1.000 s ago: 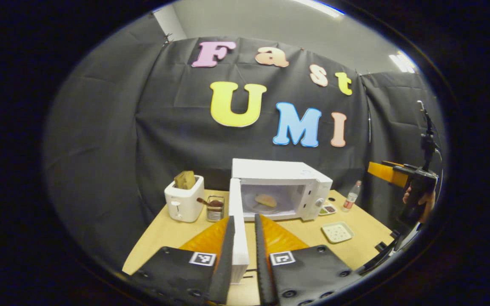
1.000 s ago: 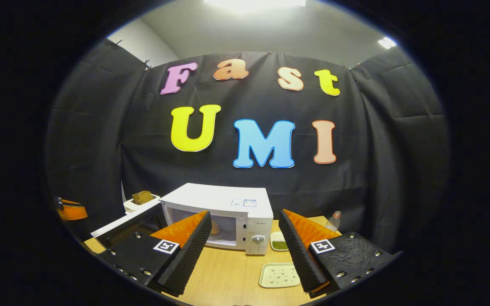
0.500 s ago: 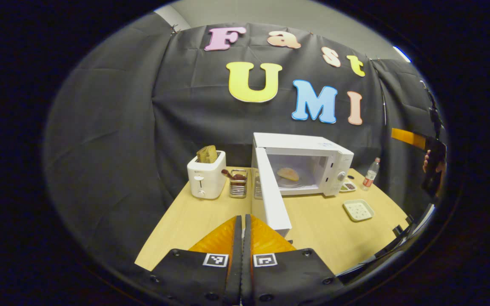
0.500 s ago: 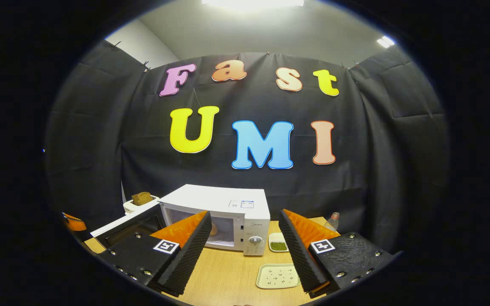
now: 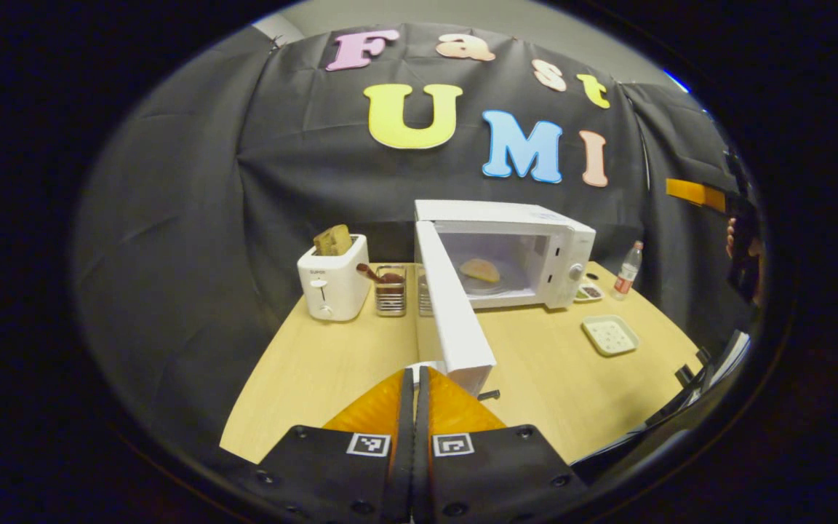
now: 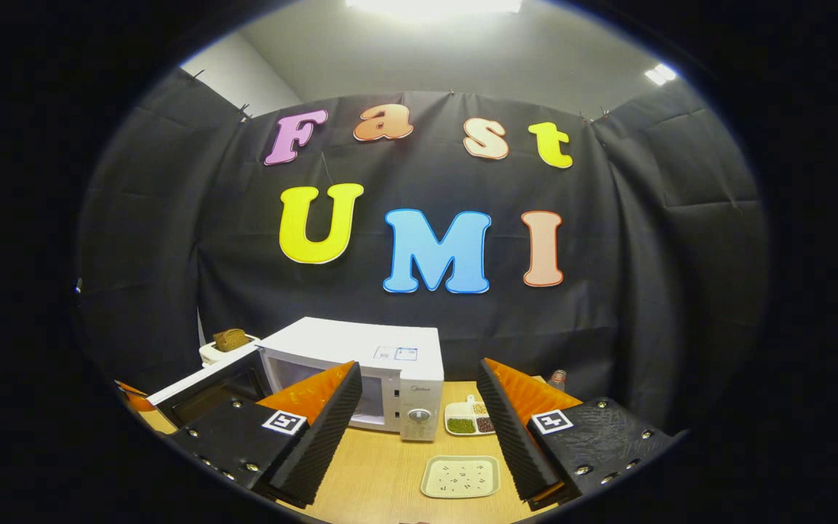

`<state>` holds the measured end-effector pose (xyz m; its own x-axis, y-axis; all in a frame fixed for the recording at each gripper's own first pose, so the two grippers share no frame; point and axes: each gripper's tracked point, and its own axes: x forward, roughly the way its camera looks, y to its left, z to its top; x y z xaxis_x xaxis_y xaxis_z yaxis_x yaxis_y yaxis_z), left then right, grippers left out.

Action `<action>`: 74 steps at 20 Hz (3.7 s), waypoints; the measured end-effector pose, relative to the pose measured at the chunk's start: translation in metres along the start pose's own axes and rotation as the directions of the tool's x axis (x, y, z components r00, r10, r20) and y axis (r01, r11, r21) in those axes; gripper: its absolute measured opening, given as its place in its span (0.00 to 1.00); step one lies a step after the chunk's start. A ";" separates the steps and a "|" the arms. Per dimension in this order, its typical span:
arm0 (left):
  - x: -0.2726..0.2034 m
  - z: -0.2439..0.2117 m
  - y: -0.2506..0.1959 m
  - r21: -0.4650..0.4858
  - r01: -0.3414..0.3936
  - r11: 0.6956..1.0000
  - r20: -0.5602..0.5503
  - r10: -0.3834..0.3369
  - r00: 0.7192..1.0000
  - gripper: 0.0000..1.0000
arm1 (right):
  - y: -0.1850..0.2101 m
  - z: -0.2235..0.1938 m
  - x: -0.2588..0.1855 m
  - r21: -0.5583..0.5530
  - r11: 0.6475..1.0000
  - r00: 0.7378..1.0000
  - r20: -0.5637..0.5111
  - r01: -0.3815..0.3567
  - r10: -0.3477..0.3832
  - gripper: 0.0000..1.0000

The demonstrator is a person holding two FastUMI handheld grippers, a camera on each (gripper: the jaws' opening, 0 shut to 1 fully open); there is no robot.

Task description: Open the microwave oven with the left hand, put the food in, and close the microwave oven.

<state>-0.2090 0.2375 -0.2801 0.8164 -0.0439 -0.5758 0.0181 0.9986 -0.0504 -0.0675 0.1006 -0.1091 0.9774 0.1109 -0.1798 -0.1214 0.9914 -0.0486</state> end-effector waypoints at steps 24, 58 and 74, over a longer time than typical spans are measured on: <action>0.079 0.045 -0.193 0.180 0.328 0.927 -0.049 -0.324 0.945 0.07 | -0.061 0.011 0.042 0.013 1.000 1.000 -0.008 0.022 -0.021 0.97; 0.228 0.119 -0.290 0.031 0.429 0.903 -0.002 -0.429 0.903 0.10 | -0.163 -0.003 0.054 0.033 0.980 0.978 -0.067 0.198 -0.195 0.97; 0.287 0.141 -0.300 -0.028 0.394 0.919 -0.012 -0.394 0.919 0.10 | -0.181 0.001 0.060 0.028 0.976 0.975 -0.068 0.215 -0.212 0.97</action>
<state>0.1010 -0.0699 -0.3150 0.7365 -0.4341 -0.5187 0.3220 0.8994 -0.2955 0.0135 -0.0723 -0.1107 0.9668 -0.1072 -0.2319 0.0961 0.9936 -0.0588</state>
